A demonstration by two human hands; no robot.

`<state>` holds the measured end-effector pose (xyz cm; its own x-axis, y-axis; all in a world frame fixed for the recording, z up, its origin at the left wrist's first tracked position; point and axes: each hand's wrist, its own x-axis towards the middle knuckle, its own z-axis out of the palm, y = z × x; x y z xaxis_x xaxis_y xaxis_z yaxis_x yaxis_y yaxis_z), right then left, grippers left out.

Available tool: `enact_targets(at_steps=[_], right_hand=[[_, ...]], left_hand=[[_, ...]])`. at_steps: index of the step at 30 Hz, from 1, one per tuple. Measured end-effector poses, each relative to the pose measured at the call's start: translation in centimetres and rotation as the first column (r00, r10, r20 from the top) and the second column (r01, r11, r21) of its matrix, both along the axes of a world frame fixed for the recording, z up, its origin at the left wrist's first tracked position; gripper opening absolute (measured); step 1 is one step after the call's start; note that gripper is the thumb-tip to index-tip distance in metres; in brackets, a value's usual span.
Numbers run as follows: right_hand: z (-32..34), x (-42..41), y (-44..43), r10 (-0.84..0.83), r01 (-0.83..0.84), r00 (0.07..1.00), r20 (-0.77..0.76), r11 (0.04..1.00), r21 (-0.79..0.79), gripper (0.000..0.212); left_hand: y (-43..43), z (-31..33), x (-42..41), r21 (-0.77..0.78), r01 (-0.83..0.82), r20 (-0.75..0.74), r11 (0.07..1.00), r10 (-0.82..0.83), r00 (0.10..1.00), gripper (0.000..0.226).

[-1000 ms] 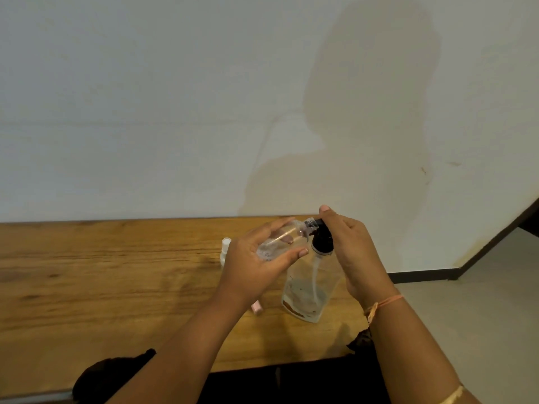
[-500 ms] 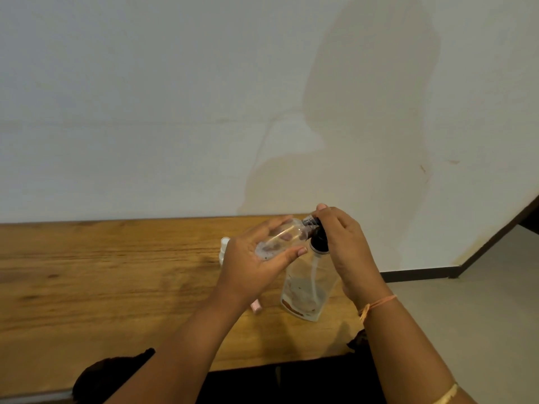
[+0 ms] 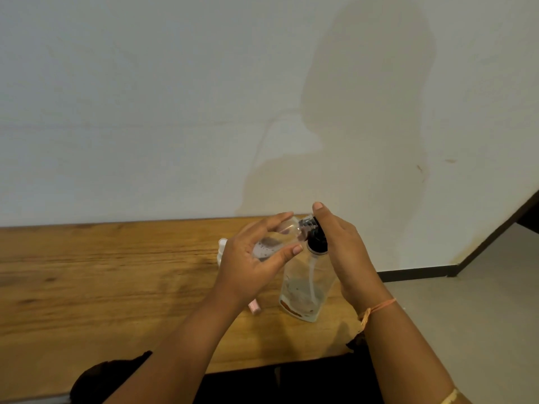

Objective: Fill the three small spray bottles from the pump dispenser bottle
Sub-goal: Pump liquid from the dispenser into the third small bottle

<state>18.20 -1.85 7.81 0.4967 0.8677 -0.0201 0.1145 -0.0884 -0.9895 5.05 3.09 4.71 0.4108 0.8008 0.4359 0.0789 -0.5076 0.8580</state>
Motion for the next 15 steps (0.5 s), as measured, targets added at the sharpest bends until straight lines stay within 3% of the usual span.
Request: enact_targets(at_steps=[6, 15], right_hand=[[0.01, -0.31, 0.08, -0.027, 0.027, 0.999, 0.038, 1.0, 0.005, 0.046], [0.33, -0.24, -0.07, -0.023, 0.023, 0.999, -0.028, 1.0, 0.009, 0.046]], left_hand=[[-0.08, -0.34, -0.03, -0.001, -0.013, -0.001, 1.0, 0.013, 1.0, 0.046], [-0.18, 0.09, 0.33, 0.018, -0.009, 0.03, 1.0, 0.009, 1.0, 0.047]])
